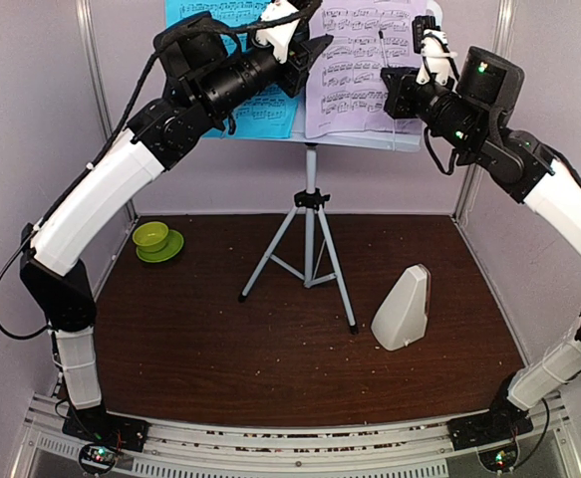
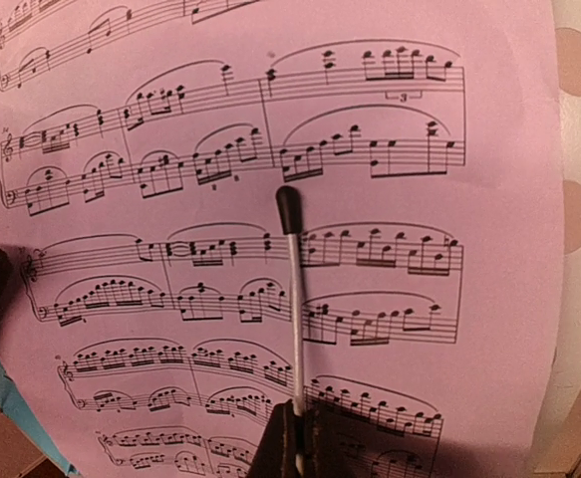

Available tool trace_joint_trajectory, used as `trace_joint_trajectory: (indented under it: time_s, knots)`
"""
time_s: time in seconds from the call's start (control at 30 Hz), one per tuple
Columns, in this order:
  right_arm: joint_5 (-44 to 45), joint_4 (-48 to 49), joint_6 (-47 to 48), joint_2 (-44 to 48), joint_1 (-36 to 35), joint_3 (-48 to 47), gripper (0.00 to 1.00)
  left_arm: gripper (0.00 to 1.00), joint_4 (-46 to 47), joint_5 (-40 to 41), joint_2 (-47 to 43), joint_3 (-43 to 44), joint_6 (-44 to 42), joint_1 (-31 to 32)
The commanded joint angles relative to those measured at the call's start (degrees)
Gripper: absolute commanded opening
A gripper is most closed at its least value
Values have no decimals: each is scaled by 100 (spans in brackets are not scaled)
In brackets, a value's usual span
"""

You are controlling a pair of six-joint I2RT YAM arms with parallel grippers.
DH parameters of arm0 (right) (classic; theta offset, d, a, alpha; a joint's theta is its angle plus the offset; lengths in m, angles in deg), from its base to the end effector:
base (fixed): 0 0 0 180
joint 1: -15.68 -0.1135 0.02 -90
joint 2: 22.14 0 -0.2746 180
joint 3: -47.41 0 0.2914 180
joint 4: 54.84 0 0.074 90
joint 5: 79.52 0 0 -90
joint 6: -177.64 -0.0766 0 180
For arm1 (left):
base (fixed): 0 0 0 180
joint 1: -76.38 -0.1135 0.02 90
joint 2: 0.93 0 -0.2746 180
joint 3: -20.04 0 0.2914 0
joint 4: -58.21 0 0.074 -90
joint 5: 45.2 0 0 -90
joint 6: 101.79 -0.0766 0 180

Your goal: Set up the instrument practice props

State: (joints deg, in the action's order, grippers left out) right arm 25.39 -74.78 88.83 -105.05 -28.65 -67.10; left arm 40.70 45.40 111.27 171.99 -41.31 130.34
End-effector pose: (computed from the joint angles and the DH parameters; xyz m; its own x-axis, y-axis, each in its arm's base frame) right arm 0.2851 0.2509 0.5686 0.1548 0.1232 -0.9802 -0.4919 0.8701 0.0317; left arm 0.2873 -0.3935 0.6111 0.5894 0.0274 -0.8074 0.5889 0.6696 0.4526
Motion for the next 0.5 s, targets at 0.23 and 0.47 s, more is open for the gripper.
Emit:
trace_joint_trajectory:
  time_s: [0.23,0.47]
  knots:
    - [-69,711,115,264,-66,482,0,27,196,33,-233,-41,-129,-32]
    - [-362,1375,339,497,-75,1060,0,27,215,91,-237,-59,-124,-34]
